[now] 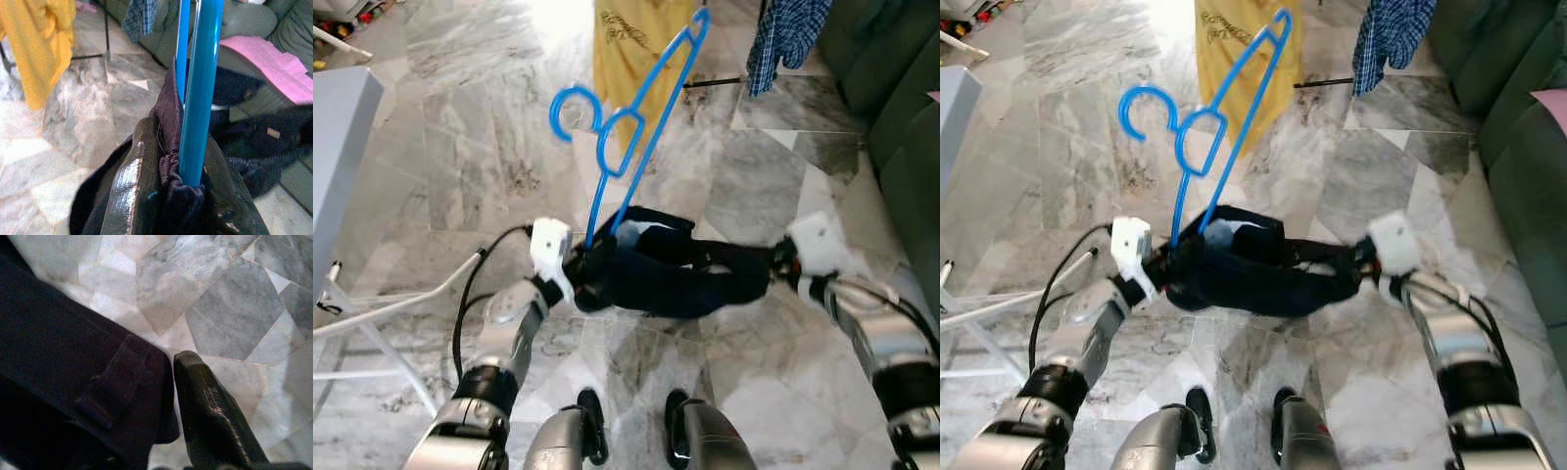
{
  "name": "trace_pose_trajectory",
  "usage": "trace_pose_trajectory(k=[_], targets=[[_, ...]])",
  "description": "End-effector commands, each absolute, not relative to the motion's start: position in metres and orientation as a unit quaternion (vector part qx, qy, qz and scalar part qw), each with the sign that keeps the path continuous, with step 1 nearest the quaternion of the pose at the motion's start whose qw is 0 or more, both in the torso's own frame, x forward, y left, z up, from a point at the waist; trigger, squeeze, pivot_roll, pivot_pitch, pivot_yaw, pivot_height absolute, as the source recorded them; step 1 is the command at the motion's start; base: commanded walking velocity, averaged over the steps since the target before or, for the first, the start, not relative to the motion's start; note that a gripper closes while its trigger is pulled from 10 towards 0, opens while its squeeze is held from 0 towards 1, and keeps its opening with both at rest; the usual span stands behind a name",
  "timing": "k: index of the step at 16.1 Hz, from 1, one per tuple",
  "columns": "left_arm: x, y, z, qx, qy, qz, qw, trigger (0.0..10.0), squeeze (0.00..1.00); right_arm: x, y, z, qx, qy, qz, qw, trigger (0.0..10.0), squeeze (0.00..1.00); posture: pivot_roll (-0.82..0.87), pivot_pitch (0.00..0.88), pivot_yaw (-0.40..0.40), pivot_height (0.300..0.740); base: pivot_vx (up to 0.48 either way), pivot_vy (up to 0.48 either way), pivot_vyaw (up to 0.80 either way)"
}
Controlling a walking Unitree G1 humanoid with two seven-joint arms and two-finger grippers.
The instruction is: Hang hanger
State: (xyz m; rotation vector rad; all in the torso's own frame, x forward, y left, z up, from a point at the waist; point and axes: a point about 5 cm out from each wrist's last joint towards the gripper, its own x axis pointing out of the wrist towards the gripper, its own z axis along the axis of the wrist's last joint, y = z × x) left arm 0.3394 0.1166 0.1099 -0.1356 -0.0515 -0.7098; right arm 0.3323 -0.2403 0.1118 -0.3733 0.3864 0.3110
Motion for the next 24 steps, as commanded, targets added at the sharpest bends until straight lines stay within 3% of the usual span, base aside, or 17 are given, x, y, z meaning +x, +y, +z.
trace_pose_trajectory(k=[1,17,18,20,22,24], targets=[[0.339,0.123,0.109,-0.066,-0.030,-0.336,0.939,0.0,0.00,0.329,-0.240,0.111,-0.209,0.191,0.171,0.944,10.0,1.00,-0.16,0.295,0.079,0.740,0.000,0.000,0.00],[0.341,0.122,0.110,-0.054,-0.032,-0.337,0.939,0.0,0.00,0.325,-0.242,0.110,-0.221,0.197,0.177,0.939,10.0,1.00,-0.15,0.299,0.091,0.740,0.000,0.000,0.00],[0.342,0.116,0.112,0.047,-0.031,-0.375,0.925,0.0,0.00,0.321,-0.215,0.115,-0.094,0.144,0.234,0.957,10.0,1.00,-0.15,0.306,0.109,0.740,0.000,0.000,0.00],[0.341,0.114,0.112,0.086,-0.031,-0.392,0.915,0.0,0.00,0.321,-0.196,0.117,-0.057,0.110,0.253,0.960,10.0,1.00,-0.15,0.305,0.109,0.740,0.000,0.000,0.00],[0.340,0.116,0.107,0.083,-0.027,-0.383,0.920,2.3,0.00,0.325,-0.185,0.112,-0.074,0.102,0.234,0.964,10.0,1.00,-0.15,0.301,0.107,0.740,0.000,0.000,0.00],[0.336,0.119,0.096,0.091,-0.013,-0.373,0.923,2.5,0.00,0.322,-0.171,0.107,-0.079,0.103,0.243,0.961,10.0,1.00,-0.15,0.293,0.098,0.740,0.000,0.000,0.00]])
